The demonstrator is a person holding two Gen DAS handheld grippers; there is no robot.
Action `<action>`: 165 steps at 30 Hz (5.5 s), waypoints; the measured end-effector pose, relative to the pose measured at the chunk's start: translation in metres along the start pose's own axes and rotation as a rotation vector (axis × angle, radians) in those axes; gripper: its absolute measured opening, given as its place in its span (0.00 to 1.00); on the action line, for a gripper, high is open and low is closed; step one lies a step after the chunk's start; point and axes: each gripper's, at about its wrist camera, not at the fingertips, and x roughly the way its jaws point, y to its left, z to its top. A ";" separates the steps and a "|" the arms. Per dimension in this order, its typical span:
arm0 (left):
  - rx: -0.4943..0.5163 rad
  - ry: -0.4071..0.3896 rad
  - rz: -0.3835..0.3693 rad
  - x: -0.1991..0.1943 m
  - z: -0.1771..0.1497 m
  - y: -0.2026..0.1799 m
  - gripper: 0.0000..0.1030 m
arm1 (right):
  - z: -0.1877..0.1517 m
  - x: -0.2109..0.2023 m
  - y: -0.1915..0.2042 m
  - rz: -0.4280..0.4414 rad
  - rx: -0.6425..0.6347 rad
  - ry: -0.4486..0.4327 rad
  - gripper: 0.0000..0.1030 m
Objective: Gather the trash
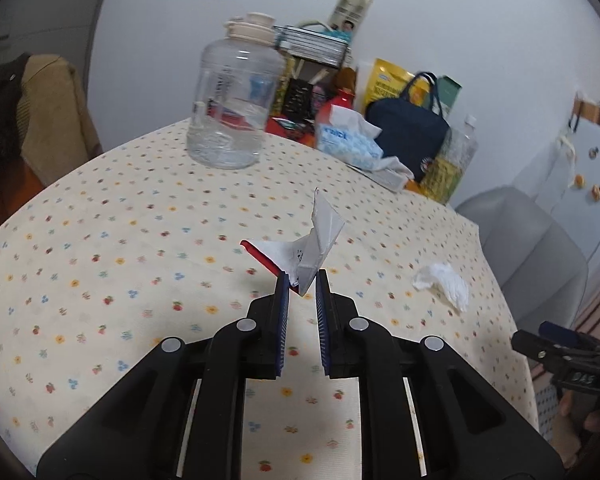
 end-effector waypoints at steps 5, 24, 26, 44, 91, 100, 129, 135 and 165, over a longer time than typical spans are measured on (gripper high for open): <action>-0.076 -0.028 0.016 -0.007 0.005 0.021 0.14 | 0.013 0.025 0.011 -0.008 -0.035 0.005 0.88; -0.129 -0.009 -0.001 -0.007 0.002 0.033 0.14 | 0.022 0.082 0.017 0.042 -0.080 0.136 0.04; -0.131 -0.010 -0.016 -0.007 0.002 0.032 0.14 | 0.016 0.075 0.014 0.033 -0.073 0.141 0.03; -0.031 -0.030 -0.153 -0.057 -0.006 -0.052 0.14 | -0.043 -0.042 -0.026 0.056 0.009 0.038 0.03; 0.484 0.354 -0.440 -0.029 -0.179 -0.333 0.14 | -0.261 -0.101 -0.264 -0.125 0.496 0.075 0.03; 0.571 0.435 -0.443 -0.019 -0.213 -0.368 0.14 | -0.313 -0.079 -0.297 -0.110 0.605 0.129 0.03; 0.724 0.544 -0.444 -0.006 -0.266 -0.422 0.14 | -0.383 -0.057 -0.349 -0.114 0.782 0.140 0.64; 0.749 0.559 -0.462 -0.008 -0.276 -0.434 0.14 | -0.392 -0.074 -0.362 -0.146 0.829 0.119 0.64; 0.663 0.531 -0.498 -0.028 -0.251 -0.442 0.92 | -0.377 -0.148 -0.372 -0.261 0.818 0.012 0.90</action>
